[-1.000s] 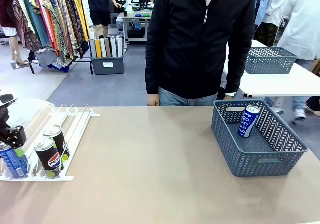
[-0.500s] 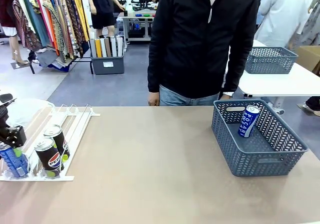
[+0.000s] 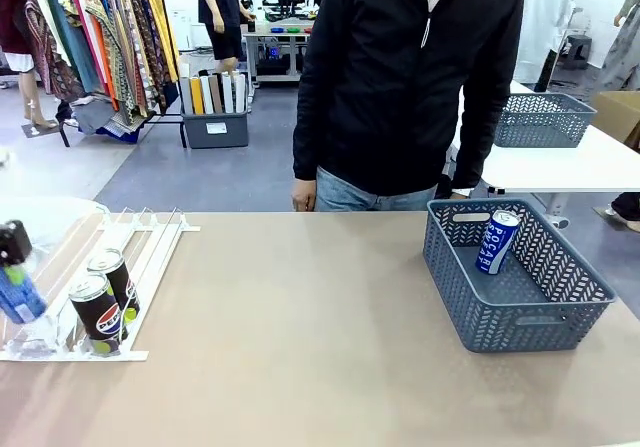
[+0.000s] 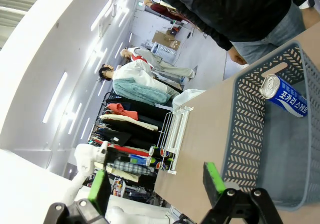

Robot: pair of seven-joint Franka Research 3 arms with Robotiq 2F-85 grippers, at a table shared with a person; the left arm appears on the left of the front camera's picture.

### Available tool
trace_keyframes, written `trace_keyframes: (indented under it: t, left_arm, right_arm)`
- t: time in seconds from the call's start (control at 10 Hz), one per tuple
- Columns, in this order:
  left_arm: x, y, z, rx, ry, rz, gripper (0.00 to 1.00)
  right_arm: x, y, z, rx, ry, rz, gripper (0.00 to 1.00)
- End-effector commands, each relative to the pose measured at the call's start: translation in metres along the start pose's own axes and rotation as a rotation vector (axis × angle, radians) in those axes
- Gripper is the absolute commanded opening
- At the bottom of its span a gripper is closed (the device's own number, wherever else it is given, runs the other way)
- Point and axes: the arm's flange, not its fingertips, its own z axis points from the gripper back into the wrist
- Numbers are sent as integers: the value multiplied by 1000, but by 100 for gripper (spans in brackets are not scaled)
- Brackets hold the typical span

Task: Retrieve and store the cans from the dispenser.
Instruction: Pick up the last remaining can from one row of the Automatic Can Dispenser and place it in the middle of the table.

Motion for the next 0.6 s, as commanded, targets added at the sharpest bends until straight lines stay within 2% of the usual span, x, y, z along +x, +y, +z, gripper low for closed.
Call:
trace_keyframes:
  t: [0.0, 0.2, 0.3, 0.4, 0.5]
  left_arm:
    - [-12, 0, 56, 3, -35, 30, 0]
    - [-28, 11, 85, -69, -104, 40, 0]
    - [-30, 21, 86, -122, -112, 47, 0]
    - [-30, 30, 80, -155, -73, 46, 0]
    - [-31, 12, 93, -56, -97, 33, 0]
  right_arm:
    - [3, 4, -1, 17, -14, 2, 100]
    - [3, 4, -1, 17, -14, 2, 100]
    - [3, 4, -1, 17, -14, 2, 100]
    - [3, 4, -1, 17, -14, 2, 100]
    - [3, 4, -1, 17, -14, 2, 100]
